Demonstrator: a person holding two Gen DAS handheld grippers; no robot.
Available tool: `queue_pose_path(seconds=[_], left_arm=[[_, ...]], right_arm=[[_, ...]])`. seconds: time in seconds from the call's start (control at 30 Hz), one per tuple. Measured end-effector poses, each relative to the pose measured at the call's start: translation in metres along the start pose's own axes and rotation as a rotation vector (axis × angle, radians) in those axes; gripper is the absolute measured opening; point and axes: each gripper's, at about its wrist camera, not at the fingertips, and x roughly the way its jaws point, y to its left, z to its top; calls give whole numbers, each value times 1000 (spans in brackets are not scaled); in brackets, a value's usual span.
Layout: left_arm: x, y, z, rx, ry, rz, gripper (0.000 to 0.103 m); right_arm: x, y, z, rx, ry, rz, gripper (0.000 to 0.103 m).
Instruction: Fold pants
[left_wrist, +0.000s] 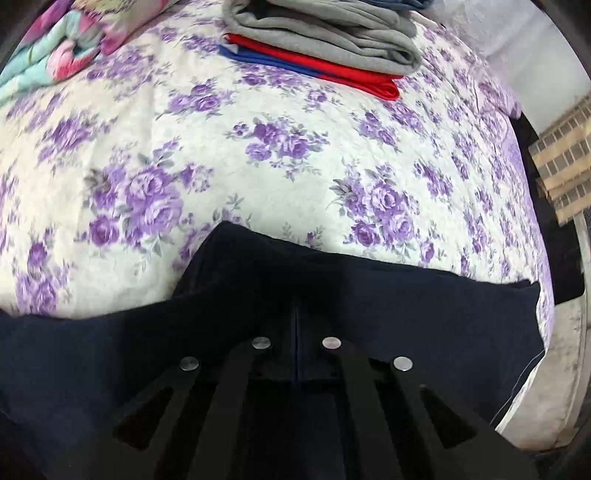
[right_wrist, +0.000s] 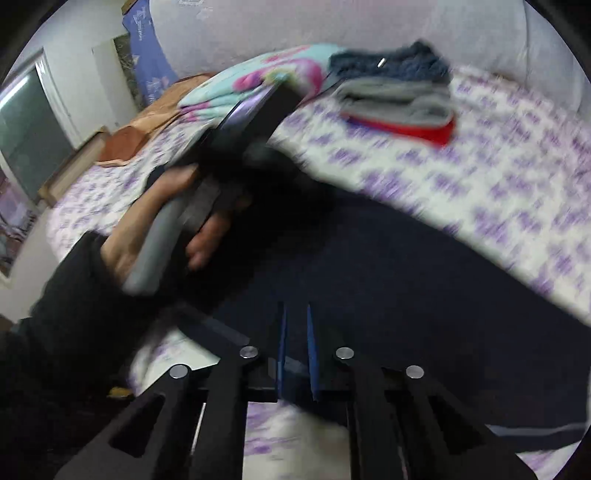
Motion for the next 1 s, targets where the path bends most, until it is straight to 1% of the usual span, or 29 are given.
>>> queue_pose_path(seconds=[0.07, 0.17, 0.23, 0.3, 0.33, 0.37, 0.4, 0.43, 0.47, 0.57, 0.63, 0.67, 0.7, 0.73, 0.77, 0.8, 0.87, 0.9, 1.0], left_arm=[[0, 2, -3, 2, -9, -20, 0], [1, 9, -2, 4, -10, -57, 1], [-1, 13, -2, 15, -10, -74, 1], [-1, 10, 1, 25, -8, -77, 1], [-1, 10, 0, 30, -13, -76, 1], [-1, 9, 0, 34, -19, -74, 1], [-3, 8, -2, 41, -29, -70, 1], [-7, 8, -6, 53, -48, -60, 1], [-11, 7, -9, 63, -68, -44, 1], [-28, 5, -21, 79, -135, 8, 1], [-43, 4, -34, 68, -157, -5, 1], [-52, 1, -44, 64, -163, -26, 1], [-57, -2, -53, 72, -165, -37, 1], [-66, -7, -67, 92, -177, -34, 1], [-72, -13, -81, 110, -192, -24, 3], [-77, -16, -94, 124, -201, -19, 8], [-79, -18, -120, 137, -200, -19, 14], [-76, -16, -131, 130, -190, -9, 15], [-66, -11, -146, 107, -160, 24, 15]], right_arm=[[17, 5, -2, 8, 29, -3, 11], [55, 2, -18, 76, 173, -12, 11], [56, 4, -22, 83, 144, -29, 11], [50, 6, -19, 95, 130, -37, 12], [46, 5, -17, 112, 116, -28, 16], [39, 3, -16, 135, 93, -17, 27], [24, -1, -16, 172, 46, -12, 35], [13, -6, -16, 197, 9, -20, 50], [-4, -13, -17, 228, -37, -41, 61], [-58, -47, -36, 356, -167, -139, 71], [-98, -84, -63, 496, -244, -212, 73], [-111, -97, -75, 549, -265, -237, 73], [-130, -118, -94, 636, -293, -271, 73], [-142, -134, -109, 700, -307, -290, 73], [-156, -155, -129, 791, -322, -301, 74], [-163, -167, -140, 840, -330, -294, 74], [-171, -192, -163, 928, -350, -253, 74], [-171, -206, -171, 968, -356, -226, 74], [-162, -233, -181, 1031, -365, -156, 74]])
